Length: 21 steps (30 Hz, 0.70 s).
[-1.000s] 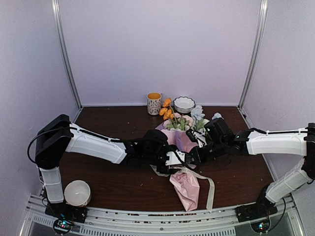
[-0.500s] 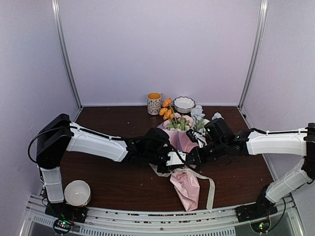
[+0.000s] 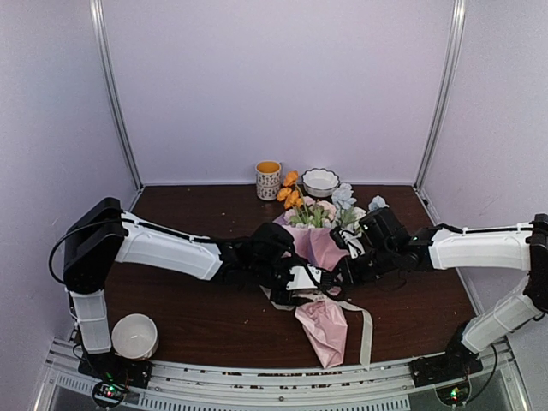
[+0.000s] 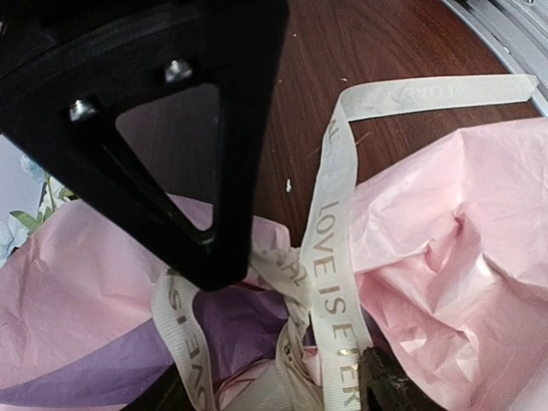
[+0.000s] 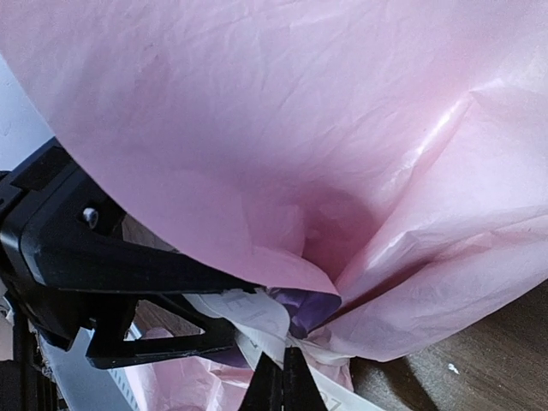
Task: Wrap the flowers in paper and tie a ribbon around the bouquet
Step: Cross the half-tied ribbon over the folded bouquet.
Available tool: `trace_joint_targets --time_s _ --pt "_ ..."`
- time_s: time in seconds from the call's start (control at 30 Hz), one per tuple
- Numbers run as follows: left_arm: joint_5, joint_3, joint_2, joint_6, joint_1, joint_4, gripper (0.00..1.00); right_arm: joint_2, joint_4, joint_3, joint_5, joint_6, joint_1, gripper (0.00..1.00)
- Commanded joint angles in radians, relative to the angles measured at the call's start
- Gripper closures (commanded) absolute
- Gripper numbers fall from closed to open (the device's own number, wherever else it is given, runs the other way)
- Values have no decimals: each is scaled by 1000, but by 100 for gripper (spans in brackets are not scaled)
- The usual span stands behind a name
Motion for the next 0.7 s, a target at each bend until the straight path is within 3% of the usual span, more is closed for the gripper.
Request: trace_joint_targets --time_s 0.0,0.27,0.43,0.57,0.67 --pt "-36 46 21 59 -8 -24 35 32 18 -3 10 -2 -4 100" --pt "-104 68 68 85 -22 -25 36 47 24 12 -2 -4 -4 100" --pt "-229 52 72 57 -25 59 45 38 23 11 -3 -4 -4 100" --pt "-242 41 69 56 -25 90 49 32 19 9 -6 -5 -4 100" --pt "-237 39 62 23 -25 103 57 26 18 7 -6 -5 -4 100"
